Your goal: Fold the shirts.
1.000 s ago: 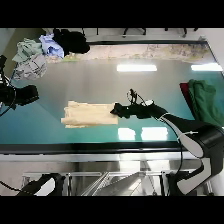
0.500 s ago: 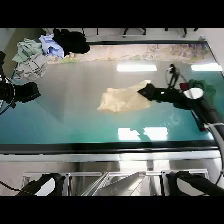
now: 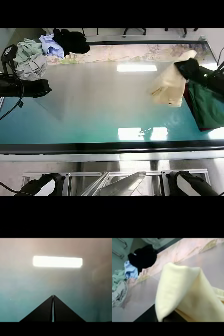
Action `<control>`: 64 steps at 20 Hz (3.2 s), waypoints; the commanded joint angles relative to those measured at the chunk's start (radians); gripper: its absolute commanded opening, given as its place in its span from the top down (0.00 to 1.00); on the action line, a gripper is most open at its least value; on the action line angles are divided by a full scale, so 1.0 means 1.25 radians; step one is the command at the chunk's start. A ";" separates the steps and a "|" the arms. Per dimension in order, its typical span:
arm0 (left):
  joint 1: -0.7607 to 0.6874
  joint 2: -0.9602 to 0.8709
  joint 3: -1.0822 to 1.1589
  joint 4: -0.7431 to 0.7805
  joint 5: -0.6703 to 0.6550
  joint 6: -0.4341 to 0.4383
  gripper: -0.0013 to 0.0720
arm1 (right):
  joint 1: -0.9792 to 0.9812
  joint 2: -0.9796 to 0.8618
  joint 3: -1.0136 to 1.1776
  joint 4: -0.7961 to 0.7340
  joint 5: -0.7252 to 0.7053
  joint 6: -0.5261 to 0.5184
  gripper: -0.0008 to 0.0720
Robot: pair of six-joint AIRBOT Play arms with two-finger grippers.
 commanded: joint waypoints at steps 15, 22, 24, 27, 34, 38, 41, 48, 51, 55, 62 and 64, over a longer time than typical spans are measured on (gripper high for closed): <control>-0.012 -0.041 0.001 0.024 0.019 -0.016 0.97 | -0.226 -0.558 0.726 0.002 0.061 -0.065 0.96; -0.012 -0.040 0.001 0.023 0.034 -0.022 0.97 | -0.320 -0.596 0.731 0.112 0.020 -0.229 0.97; -0.012 -0.040 0.001 0.021 0.031 -0.024 0.97 | -0.349 -0.606 0.731 0.149 0.038 -0.244 0.97; -0.012 -0.040 0.001 0.020 0.033 -0.030 0.97 | -0.391 -0.612 0.731 0.146 0.121 -0.251 0.97; -0.012 -0.040 0.001 0.024 0.070 -0.027 0.97 | -0.482 -0.592 0.730 0.075 0.392 -0.114 0.96; -0.011 -0.040 0.001 0.027 0.135 0.005 0.97 | -0.505 -0.569 0.726 -0.184 0.567 0.098 0.96; -0.010 -0.040 0.001 0.027 0.143 0.027 0.97 | -0.508 -0.519 0.689 -0.432 0.649 0.267 0.96; -0.010 -0.041 0.001 0.027 0.146 0.058 0.97 | -0.501 -0.506 0.596 -0.662 0.822 0.412 0.96; -0.010 -0.040 0.001 0.026 0.144 0.058 0.97 | -0.501 -0.506 0.540 -0.678 0.807 0.412 0.96; -0.010 -0.040 0.001 0.025 0.138 0.057 0.97 | -0.501 -0.505 0.517 -0.685 0.789 0.412 0.89; -0.010 -0.041 0.001 0.027 0.117 0.059 0.97 | -0.522 -0.407 0.580 -0.772 0.857 0.409 0.03; -0.010 -0.040 0.001 0.026 0.117 0.070 0.97 | -0.510 -0.348 0.596 -0.743 0.867 0.419 0.03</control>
